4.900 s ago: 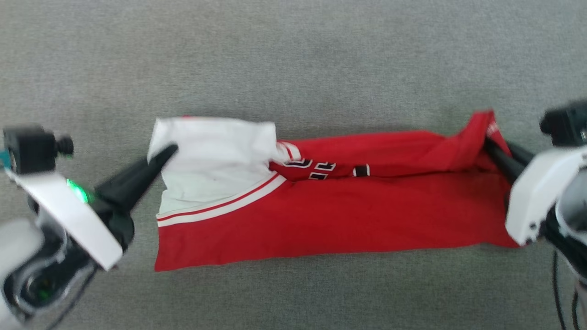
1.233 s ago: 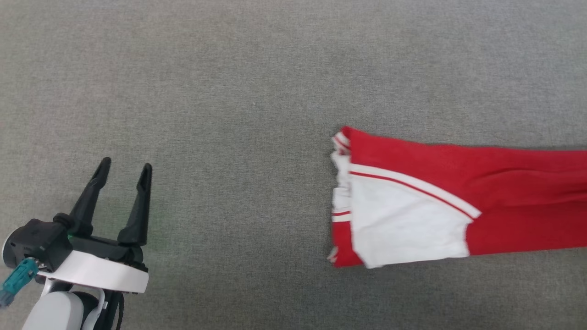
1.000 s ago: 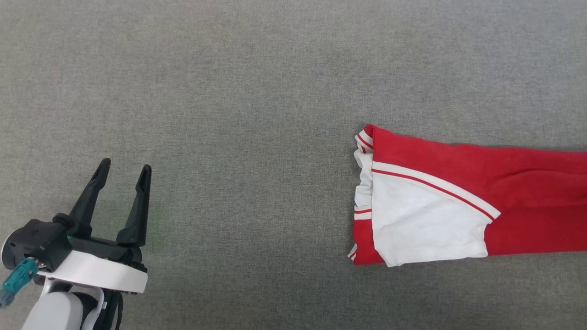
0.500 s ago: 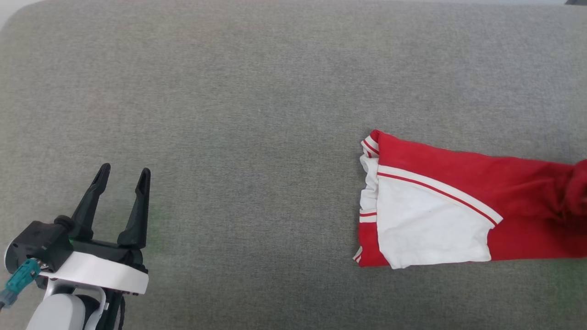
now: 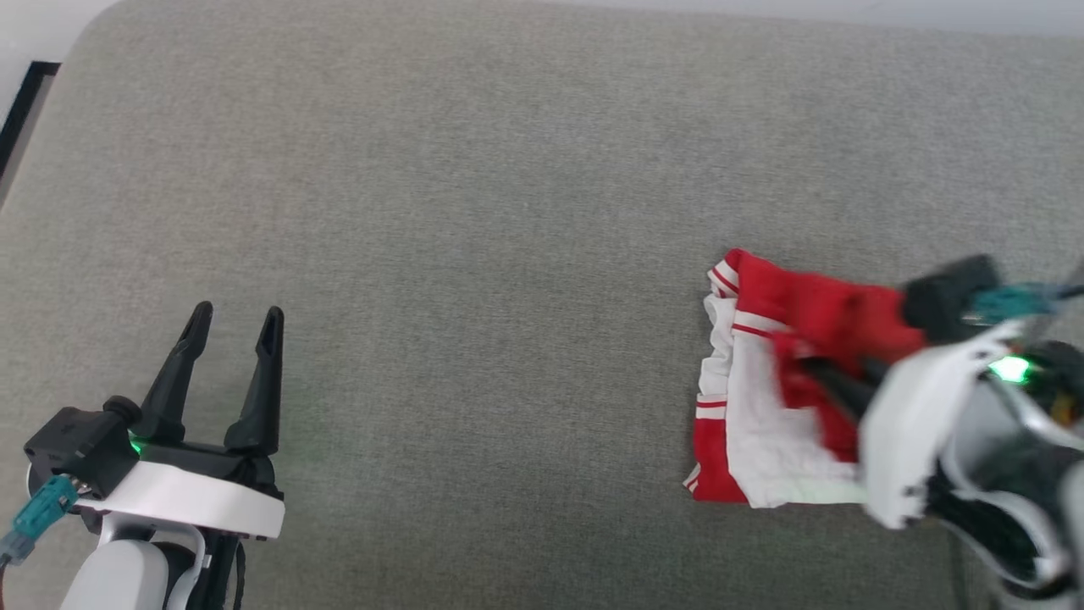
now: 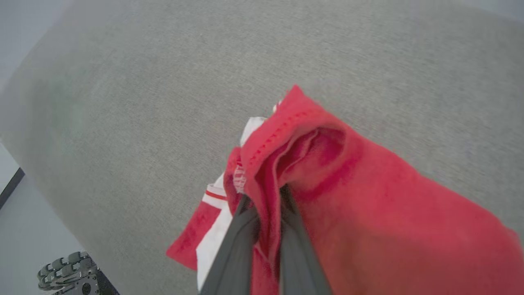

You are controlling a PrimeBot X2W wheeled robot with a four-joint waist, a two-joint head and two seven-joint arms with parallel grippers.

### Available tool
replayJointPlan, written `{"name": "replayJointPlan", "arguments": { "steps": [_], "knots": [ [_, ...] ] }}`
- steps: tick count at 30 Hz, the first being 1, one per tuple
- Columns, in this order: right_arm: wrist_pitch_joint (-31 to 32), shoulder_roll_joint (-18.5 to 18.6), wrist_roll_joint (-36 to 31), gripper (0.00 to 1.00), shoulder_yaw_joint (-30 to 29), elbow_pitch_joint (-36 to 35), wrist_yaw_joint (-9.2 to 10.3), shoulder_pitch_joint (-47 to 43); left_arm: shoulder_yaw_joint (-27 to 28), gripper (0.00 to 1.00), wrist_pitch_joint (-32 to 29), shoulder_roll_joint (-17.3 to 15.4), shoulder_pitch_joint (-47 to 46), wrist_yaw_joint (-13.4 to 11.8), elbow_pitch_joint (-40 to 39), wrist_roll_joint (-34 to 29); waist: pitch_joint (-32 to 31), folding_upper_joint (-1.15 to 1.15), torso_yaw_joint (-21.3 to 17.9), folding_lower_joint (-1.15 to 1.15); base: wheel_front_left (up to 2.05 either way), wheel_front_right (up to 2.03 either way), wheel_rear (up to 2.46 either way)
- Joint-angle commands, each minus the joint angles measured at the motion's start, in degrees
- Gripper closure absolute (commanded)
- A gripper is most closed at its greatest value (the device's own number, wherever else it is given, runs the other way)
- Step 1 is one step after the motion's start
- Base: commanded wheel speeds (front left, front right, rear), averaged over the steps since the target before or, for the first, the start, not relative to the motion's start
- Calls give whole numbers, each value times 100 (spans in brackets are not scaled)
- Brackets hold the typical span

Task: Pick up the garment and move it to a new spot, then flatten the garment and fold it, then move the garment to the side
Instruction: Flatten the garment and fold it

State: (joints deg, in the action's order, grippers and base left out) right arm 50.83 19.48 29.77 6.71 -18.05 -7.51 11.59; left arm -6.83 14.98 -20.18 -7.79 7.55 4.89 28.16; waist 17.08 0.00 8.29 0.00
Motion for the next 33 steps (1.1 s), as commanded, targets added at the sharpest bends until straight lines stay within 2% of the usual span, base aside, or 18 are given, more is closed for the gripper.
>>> {"name": "replayJointPlan", "arguments": {
  "steps": [1,7,12,20,21,22,23,24,33],
  "knots": [
    [-51,-78,-2,100,143,65,5,121,11,0,26,-11,-63,-14,6,11,3,0,33,0,0,0,0],
    [-183,-136,-166,100,836,671,5,526,-49,0,25,58,-141,-14,23,73,16,0,183,0,0,0,0],
    [-441,-63,-241,100,916,1120,5,602,-61,0,26,85,-135,-14,22,97,26,0,268,0,0,0,0],
    [-812,-186,-158,100,988,1716,5,600,-100,0,26,53,-126,-14,77,113,23,0,231,0,0,0,0],
    [-859,-214,-143,96,979,1771,5,608,-97,0,26,46,-126,-14,73,123,18,0,219,0,0,0,0],
    [-912,-233,-114,68,970,1792,5,611,-88,0,26,32,-122,-14,67,129,16,0,205,0,0,0,0],
    [-964,-240,-107,51,956,1808,5,618,-70,0,26,20,-114,-14,64,135,9,0,183,0,0,0,0],
    [-1010,-239,-111,2,933,1819,5,620,-53,0,26,8,-101,-14,60,144,1,0,162,0,0,0,0],
    [-1211,-111,288,0,892,1520,5,483,4,0,26,-110,43,-14,43,107,-182,0,-117,0,0,0,0]
  ]
}}
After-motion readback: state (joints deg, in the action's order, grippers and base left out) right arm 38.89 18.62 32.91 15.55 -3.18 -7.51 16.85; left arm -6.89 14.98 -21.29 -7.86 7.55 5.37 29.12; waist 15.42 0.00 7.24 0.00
